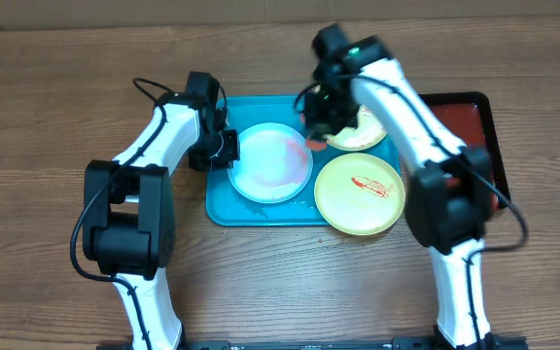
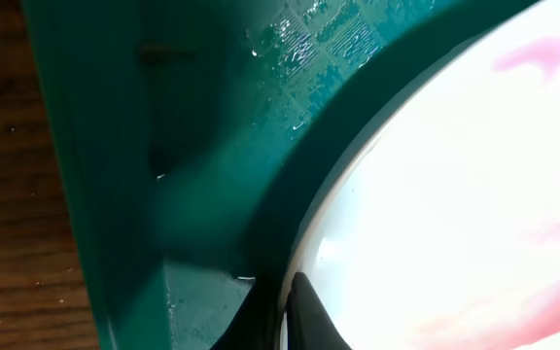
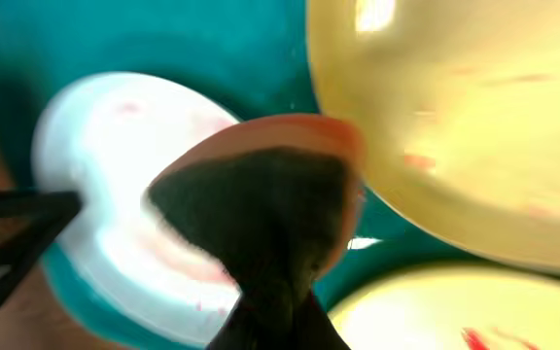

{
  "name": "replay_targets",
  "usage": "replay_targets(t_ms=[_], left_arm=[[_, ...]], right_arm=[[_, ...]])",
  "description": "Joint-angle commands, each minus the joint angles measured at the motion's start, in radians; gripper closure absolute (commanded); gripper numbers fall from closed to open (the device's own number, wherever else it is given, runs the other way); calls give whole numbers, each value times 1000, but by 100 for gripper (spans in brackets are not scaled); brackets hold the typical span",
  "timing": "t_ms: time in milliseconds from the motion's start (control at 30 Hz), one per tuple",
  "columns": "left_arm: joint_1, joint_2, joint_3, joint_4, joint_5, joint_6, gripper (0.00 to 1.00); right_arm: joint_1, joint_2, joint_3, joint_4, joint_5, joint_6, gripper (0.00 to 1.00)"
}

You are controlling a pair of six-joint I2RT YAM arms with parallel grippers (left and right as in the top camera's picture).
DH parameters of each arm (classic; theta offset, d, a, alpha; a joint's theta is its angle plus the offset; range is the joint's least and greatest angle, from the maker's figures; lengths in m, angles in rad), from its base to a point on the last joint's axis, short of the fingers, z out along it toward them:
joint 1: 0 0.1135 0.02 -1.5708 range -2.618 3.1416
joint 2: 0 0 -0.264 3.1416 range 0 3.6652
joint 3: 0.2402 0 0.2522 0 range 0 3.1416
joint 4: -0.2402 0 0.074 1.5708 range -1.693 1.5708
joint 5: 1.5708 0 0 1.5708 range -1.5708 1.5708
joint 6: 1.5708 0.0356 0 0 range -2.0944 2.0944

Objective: Clean dirty plates on tray and stack at the side
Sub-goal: 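Lift sponge away toward the yellow plates with right gripper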

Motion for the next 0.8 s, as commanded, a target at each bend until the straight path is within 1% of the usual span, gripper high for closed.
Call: replay_targets(t_ms=[0, 67, 133, 233, 467, 633, 767], left_arm=[[-3, 34, -76, 43, -22, -31, 96], [-3, 34, -79, 45, -50, -21, 96], [-3, 24, -64, 29, -108, -12, 96], [-3, -22, -26, -8, -183, 0, 96], [-3, -218, -6, -3, -200, 40, 96], [-3, -293, -6, -27, -203, 52, 96], [-8, -328, -5, -47, -284, 50, 96]], right_arm=[[-4, -94, 6, -14, 29, -30, 96], [-13, -105, 7, -24, 42, -30, 96], [-22, -111, 7, -29, 45, -30, 96], [-45, -115, 7, -39, 45, -30, 96], [-112, -121, 7, -49, 44, -31, 96], [-156, -151, 8, -50, 44, -57, 96], [-188, -186, 10, -46, 44, -79, 96]])
